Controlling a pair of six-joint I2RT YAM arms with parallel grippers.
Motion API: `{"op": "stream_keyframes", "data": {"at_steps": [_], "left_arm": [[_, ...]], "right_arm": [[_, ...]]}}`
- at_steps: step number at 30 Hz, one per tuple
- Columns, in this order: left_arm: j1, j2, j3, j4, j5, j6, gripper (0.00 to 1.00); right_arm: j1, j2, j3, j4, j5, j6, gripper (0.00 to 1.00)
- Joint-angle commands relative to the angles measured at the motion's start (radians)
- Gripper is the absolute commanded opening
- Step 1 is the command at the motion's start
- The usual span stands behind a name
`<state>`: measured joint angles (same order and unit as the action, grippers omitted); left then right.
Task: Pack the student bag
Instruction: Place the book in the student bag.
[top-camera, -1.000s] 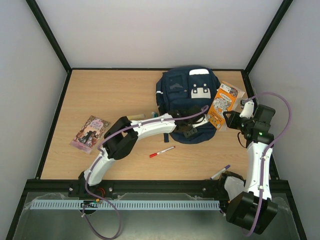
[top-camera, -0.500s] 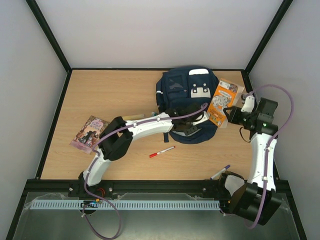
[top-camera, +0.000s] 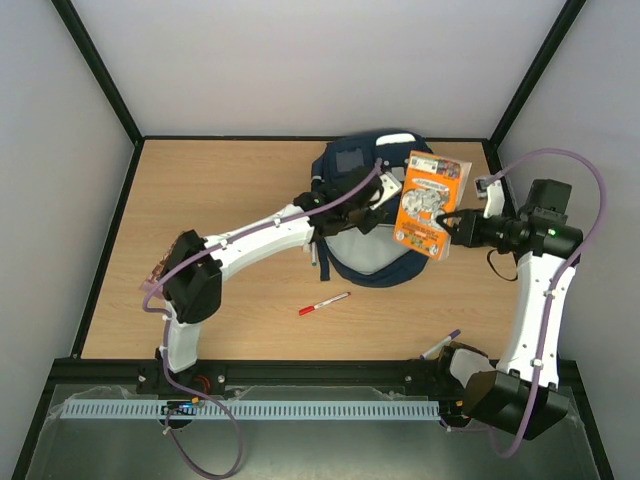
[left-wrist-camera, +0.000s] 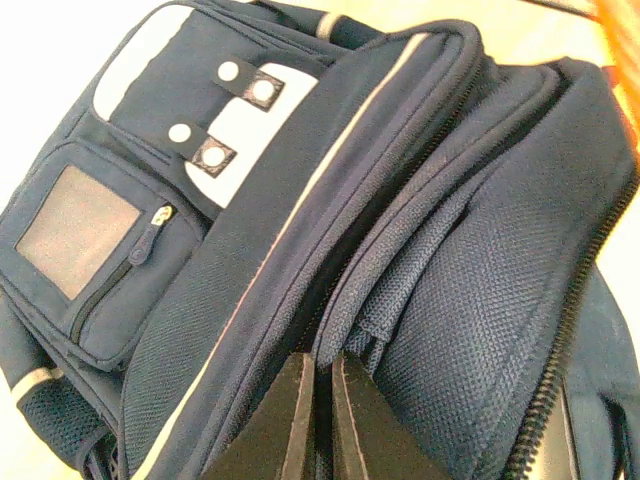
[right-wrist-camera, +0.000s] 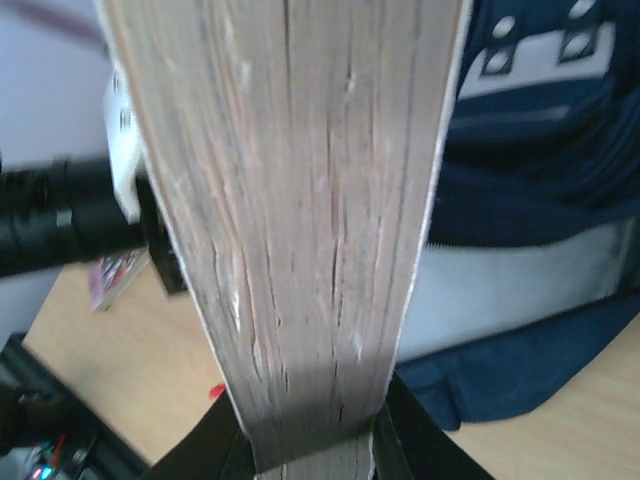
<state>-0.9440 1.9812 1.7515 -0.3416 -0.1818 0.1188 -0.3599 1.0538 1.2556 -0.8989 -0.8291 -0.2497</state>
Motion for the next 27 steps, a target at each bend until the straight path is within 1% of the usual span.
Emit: {"op": "stream_keyframes", "data": {"at_steps": [1,3,8,13,16,22,27], "left_arm": [[0.063,-0.069,-0.023,0.113,0.057,-0.095,0.02],[0.071,-0.072,-0.029,0.136,0.093,-0.115,0.02],[0.077,-0.056,-0.02,0.167,0.115,-0.139,0.02],[0.096,-0.045,-0.02,0.202,0.15,-0.173,0.02],[0.104,-0.047,-0.019,0.214,0.156,-0.193,0.02],[0.117,-0.063,-0.032,0.219,0.178,-0.214,0.02],[0.116,-0.077,-0.034,0.222,0.183,-0.237,0.02]], "right_arm": [[-0.002,-0.008,0.021,-0.251,-0.149,-0.177,0.01],[-0.001,-0.018,0.008,-0.283,-0.157,-0.211,0.01],[-0.002,-0.067,0.013,-0.302,-0.154,-0.235,0.01],[-0.002,-0.083,0.029,-0.336,-0.137,-0.272,0.01],[-0.001,-0.066,0.043,-0.385,-0.109,-0.356,0.01],[-0.001,-0.063,0.067,-0.387,0.037,-0.546,0.01],[0.01,-0.067,-0.011,-0.388,0.035,-0.669,0.01]]}}
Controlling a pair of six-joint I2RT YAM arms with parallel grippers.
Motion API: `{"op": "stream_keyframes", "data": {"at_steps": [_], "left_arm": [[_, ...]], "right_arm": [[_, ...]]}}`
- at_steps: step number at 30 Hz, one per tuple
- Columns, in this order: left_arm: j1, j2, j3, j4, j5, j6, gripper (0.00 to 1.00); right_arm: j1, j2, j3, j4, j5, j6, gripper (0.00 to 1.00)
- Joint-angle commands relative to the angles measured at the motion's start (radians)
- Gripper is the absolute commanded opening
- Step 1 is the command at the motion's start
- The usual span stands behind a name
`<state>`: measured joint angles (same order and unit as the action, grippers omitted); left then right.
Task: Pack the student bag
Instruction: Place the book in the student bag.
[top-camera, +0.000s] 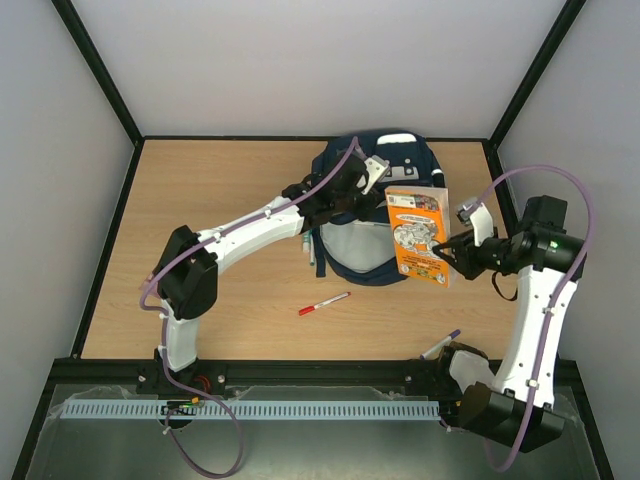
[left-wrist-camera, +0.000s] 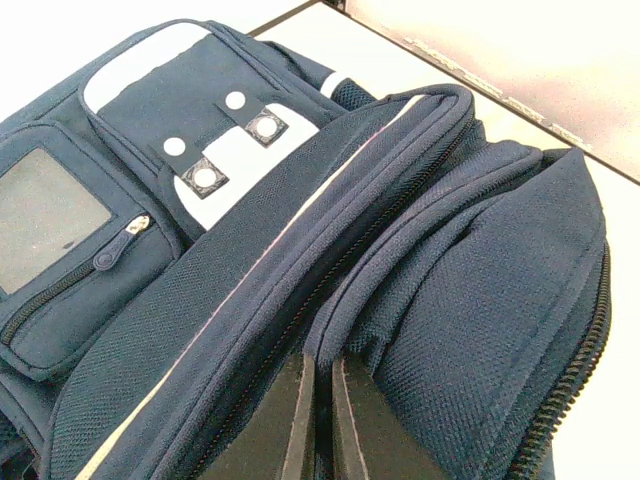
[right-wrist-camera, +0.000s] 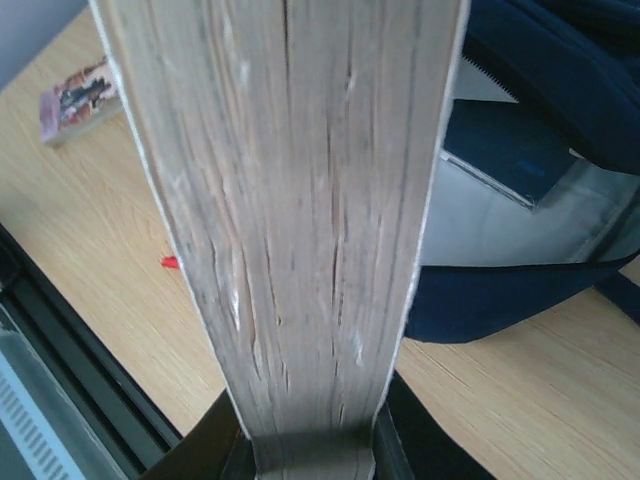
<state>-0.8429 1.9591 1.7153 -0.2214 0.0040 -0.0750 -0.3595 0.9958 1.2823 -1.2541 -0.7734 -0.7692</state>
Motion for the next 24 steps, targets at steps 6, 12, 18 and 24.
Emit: {"op": "stream_keyframes", "data": {"at_steps": [6,12,18,24], "left_arm": [[0.016,-0.064,-0.004,0.111,0.0,-0.061,0.02],[0.015,-0.064,-0.018,0.127,-0.004,-0.064,0.02],[0.016,-0.065,-0.017,0.141,0.008,-0.081,0.02],[0.012,-0.095,-0.019,0.153,0.014,-0.089,0.02]], "right_arm": [[0.09,0.023,-0.137,-0.033,-0.034,-0.199,0.01],[0.148,0.08,-0.2,-0.032,-0.049,-0.211,0.01],[0.156,0.147,-0.225,-0.03,-0.033,-0.241,0.01],[0.156,0.252,-0.232,-0.032,-0.018,-0.259,0.01]]}}
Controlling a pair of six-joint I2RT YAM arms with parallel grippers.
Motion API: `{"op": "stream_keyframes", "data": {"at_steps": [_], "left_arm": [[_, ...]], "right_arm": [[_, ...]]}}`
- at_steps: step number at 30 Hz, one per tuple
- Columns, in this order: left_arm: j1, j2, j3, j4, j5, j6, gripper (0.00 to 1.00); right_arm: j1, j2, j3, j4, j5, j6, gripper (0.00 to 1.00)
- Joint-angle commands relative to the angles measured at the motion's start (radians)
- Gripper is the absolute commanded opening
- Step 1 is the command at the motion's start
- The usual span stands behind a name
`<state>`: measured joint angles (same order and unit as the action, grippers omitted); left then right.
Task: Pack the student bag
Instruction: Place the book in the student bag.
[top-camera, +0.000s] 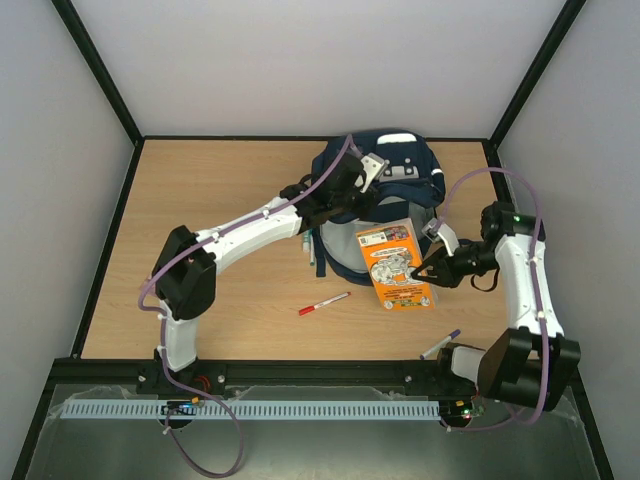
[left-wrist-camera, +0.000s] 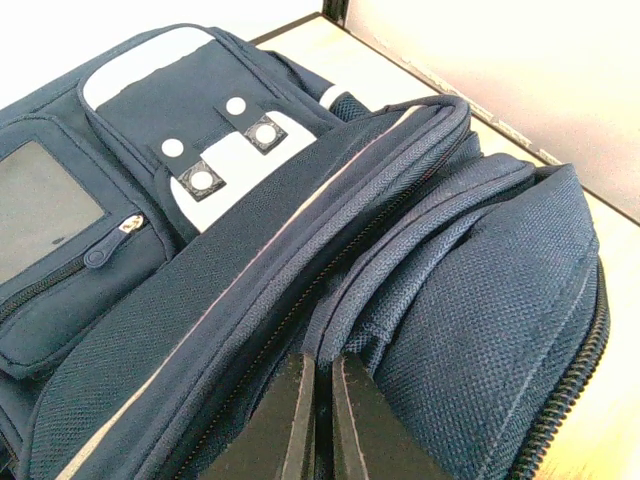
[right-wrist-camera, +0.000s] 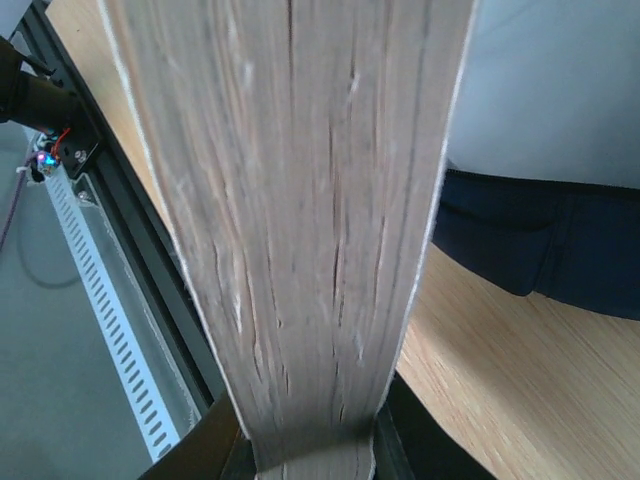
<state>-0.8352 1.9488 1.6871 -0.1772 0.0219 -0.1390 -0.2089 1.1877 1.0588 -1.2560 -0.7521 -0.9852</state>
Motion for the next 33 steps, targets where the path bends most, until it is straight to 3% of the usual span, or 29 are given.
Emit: {"op": "stream_keyframes", "data": {"at_steps": [1,10,19,25,33], "left_arm": [[0.002,-0.09,0.011,0.111,-0.009,-0.02,0.02],[-0.027,-0.118,0.015,0.117,-0.043,-0.011,0.02],[-0.081,-0.117,0.015,0.125,-0.088,-0.008,0.02],[-0.123,-0.096,0.039,0.11,-0.123,0.034,0.02],[-0.149,-0.098,0.033,0.101,-0.151,0.048,0.02]], "right_arm": [[0.005,0.08,-0.01,-0.03,-0.039,-0.049,0.01],[0.005,0.307,0.084,-0.02,-0.103,0.092,0.01],[0.005,0.396,0.115,0.148,-0.134,0.405,0.01],[0.005,0.512,0.098,0.121,-0.276,0.432,0.01],[0.005,0.598,0.028,0.289,-0.371,0.552,0.01]]}}
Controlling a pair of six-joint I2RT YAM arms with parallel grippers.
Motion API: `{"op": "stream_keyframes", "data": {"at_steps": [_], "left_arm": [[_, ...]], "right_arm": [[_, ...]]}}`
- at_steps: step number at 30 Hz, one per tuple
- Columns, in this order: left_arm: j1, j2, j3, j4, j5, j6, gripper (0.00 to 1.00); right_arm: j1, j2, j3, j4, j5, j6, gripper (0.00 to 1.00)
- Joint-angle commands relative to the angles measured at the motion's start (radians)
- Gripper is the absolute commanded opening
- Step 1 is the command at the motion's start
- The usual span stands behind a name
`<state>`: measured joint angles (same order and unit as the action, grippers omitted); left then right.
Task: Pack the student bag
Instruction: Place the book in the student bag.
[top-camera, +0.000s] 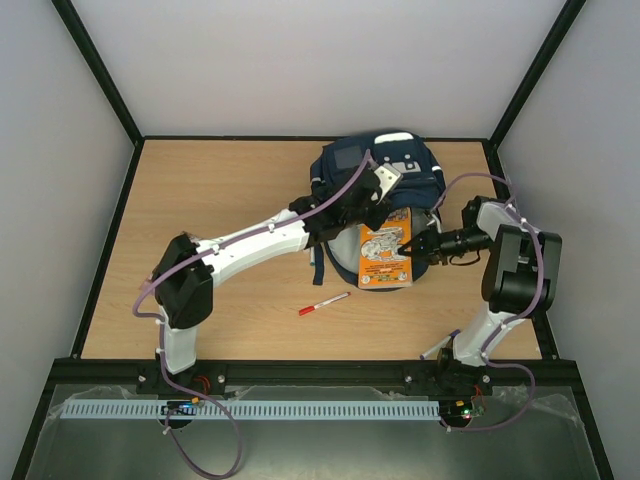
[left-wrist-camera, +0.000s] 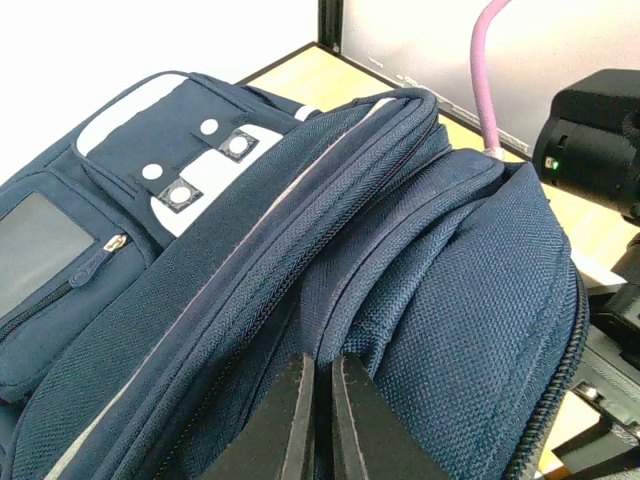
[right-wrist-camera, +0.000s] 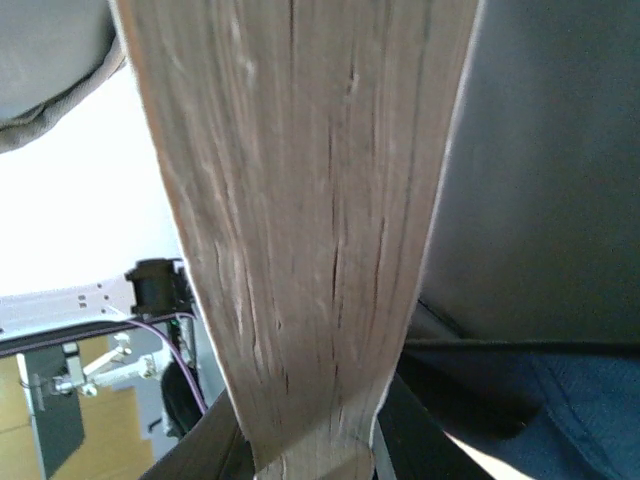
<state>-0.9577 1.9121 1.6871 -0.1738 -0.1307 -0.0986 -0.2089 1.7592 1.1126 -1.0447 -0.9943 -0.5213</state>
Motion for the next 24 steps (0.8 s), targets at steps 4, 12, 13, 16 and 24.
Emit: {"op": "stream_keyframes", "data": {"at_steps": [4,12,13,16,24], "left_arm": [[-0.028,-0.059,0.031,0.093,-0.004,0.017,0.02],[-0.029,-0.049,0.031,0.092,0.002,0.015,0.02],[-0.028,-0.048,0.031,0.092,0.005,0.014,0.02],[-0.03,-0.046,0.028,0.091,0.008,0.007,0.02],[-0.03,-0.052,0.0,0.101,0.009,0.01,0.02]], "right_arm": [[0.005,0.062,-0.012,0.113,-0.151,0.111,0.01],[0.005,0.119,0.02,0.279,-0.148,0.282,0.01],[0.005,0.132,0.026,0.292,-0.146,0.3,0.01],[0.005,0.183,0.047,0.303,-0.135,0.324,0.02],[0.005,0.207,0.032,0.254,-0.115,0.274,0.32]]}}
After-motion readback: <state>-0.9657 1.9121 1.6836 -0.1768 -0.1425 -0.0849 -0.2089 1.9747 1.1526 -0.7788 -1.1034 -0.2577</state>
